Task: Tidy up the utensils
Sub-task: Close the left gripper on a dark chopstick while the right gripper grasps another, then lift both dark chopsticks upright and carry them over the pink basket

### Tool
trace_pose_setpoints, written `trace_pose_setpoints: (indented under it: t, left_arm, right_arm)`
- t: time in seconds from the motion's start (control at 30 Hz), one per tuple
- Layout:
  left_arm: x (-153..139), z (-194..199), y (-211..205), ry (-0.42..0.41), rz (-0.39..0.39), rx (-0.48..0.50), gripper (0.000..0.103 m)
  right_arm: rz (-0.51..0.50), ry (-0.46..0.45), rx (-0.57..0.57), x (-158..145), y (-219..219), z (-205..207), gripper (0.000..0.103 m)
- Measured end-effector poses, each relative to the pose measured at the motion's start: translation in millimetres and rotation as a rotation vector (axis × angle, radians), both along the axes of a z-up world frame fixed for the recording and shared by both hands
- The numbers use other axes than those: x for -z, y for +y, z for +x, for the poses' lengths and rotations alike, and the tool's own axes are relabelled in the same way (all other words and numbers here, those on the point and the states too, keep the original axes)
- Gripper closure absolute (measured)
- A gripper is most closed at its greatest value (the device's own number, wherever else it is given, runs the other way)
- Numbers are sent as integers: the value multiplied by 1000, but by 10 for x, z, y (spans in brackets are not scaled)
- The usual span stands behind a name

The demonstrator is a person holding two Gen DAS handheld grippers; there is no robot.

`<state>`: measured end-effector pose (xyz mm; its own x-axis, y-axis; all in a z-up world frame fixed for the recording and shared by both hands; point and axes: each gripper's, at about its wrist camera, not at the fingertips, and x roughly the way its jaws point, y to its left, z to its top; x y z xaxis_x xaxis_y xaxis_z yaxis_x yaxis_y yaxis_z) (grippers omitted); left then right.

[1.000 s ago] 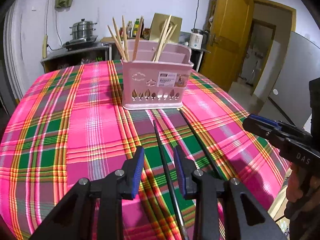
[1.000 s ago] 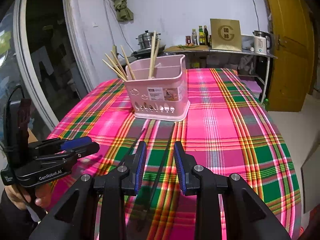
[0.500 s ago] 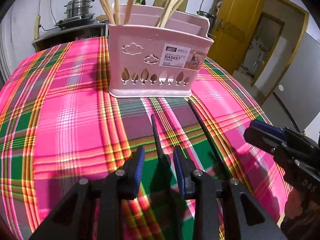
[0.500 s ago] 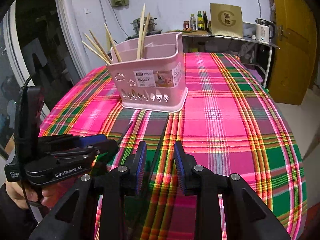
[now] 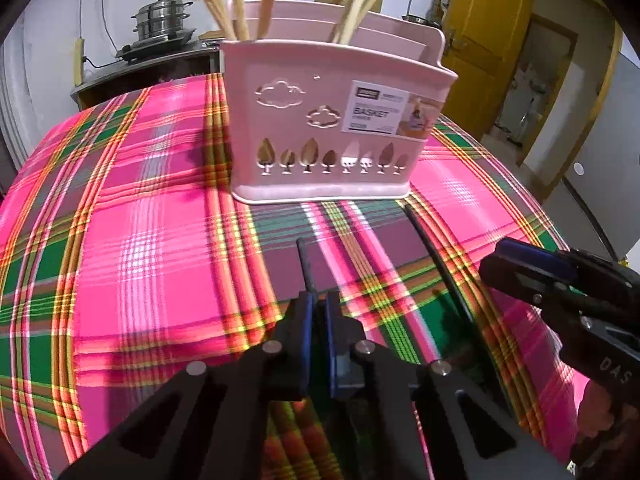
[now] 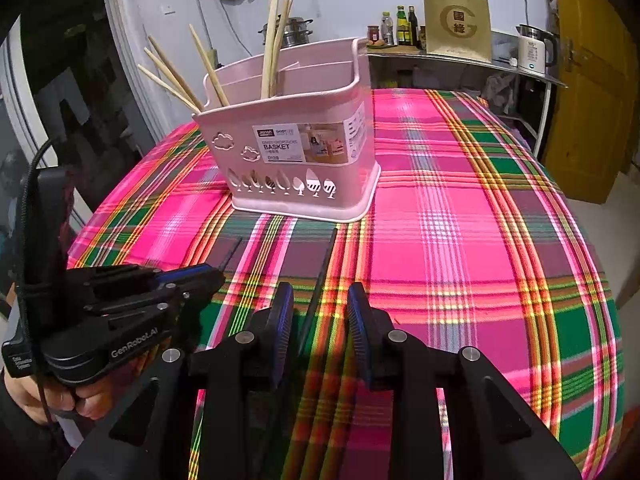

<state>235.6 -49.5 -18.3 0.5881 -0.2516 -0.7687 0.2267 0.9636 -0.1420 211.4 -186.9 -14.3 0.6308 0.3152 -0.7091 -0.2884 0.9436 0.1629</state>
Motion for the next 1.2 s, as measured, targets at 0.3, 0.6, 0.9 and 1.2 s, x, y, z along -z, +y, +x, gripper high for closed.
trace_pose_setpoints:
  t: [0.3,0.6,0.9,1.2]
  left_arm:
    - [4,51,128,4,-11,-25,96]
    - [3,127,153,8,-7,-31,95]
    - [-6,149,57,2,54,-27,95]
    - [-65,140,53,10,45,-28,96]
  right_arm:
    - [-50,46,-15,131,144,269,74]
    - [-97,83,-13,227,246,440,77]
    - [-118,80,0,243,242,469,95]
    - [-64,64,-23,127,194,410,96]
